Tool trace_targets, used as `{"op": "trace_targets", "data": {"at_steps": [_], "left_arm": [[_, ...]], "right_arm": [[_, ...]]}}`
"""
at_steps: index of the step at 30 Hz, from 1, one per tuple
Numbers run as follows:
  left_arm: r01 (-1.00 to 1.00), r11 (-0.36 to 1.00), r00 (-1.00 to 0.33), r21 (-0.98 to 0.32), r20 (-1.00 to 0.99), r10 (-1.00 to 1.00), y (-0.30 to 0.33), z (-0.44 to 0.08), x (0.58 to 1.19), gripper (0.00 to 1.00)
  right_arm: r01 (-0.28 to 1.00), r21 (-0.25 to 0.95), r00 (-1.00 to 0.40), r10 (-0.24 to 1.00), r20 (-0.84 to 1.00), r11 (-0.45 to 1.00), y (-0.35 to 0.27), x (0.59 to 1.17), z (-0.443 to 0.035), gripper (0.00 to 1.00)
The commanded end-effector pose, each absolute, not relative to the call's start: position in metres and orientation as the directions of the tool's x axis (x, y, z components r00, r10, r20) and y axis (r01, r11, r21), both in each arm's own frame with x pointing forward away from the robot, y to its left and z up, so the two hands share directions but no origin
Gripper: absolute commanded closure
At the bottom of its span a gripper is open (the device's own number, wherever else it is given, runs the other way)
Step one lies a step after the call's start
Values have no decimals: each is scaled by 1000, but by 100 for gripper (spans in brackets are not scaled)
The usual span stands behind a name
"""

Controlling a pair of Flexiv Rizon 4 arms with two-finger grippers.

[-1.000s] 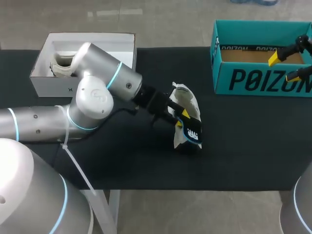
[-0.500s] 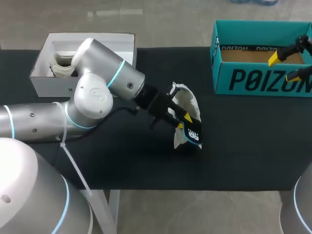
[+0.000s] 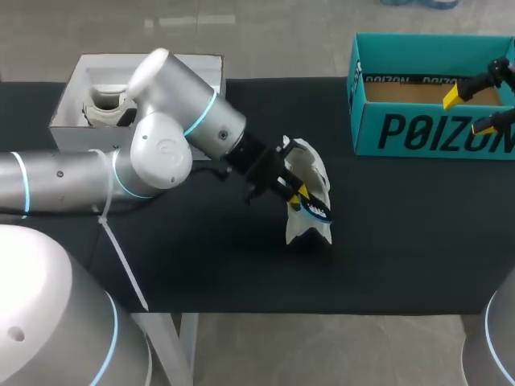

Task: Take the shoe out of the shoebox, open the shoe tongue, remove and reinsert the insole, then place the shoe into the shoebox

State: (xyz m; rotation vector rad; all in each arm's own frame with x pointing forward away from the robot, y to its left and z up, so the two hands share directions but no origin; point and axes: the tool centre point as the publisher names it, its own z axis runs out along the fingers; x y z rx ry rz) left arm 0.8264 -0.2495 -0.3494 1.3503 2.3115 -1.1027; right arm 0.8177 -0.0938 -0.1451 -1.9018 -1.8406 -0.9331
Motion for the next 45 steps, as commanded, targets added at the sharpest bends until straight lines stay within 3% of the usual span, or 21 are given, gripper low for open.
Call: {"op": "trace_targets", "data": {"at_steps": [1,4,5,6,11,14,17,19,45], "left_arm": [[818,297,-555,-493,-541,632,-252,-352,834,100],[804,290,-576,-519,-557,599,-251,-341,829,100],[806,288,-573,-517,-557,601,-250,-339,826,95],[807,278,-570,-521,-563,598,-250,-335,823,81],[810,257,-563,-527,-575,594,-250,-325,808,74],[813,243,-555,-529,-578,599,-252,-324,801,60],[813,227,-550,-536,-581,600,-254,-323,795,68],[814,222,-548,-537,-582,601,-255,-323,793,100],[752,422,-658,-507,-543,522,-245,-357,836,100]], "right_arm": [[974,200,-48,758,651,-110,-93,817,-145,0],[974,200,-48,758,651,-110,-93,817,-145,0],[974,200,-48,758,651,-110,-93,817,-145,0],[974,200,-48,758,651,-110,-93,817,-145,0],[974,200,-48,758,651,-110,-93,817,-145,0],[974,200,-48,758,651,-110,-93,817,-145,0],[974,200,-48,758,651,-110,-93,817,-145,0],[974,200,-48,758,651,-110,-93,817,-145,0],[974,200,-48,758,651,-110,-93,817,-145,0]]}}
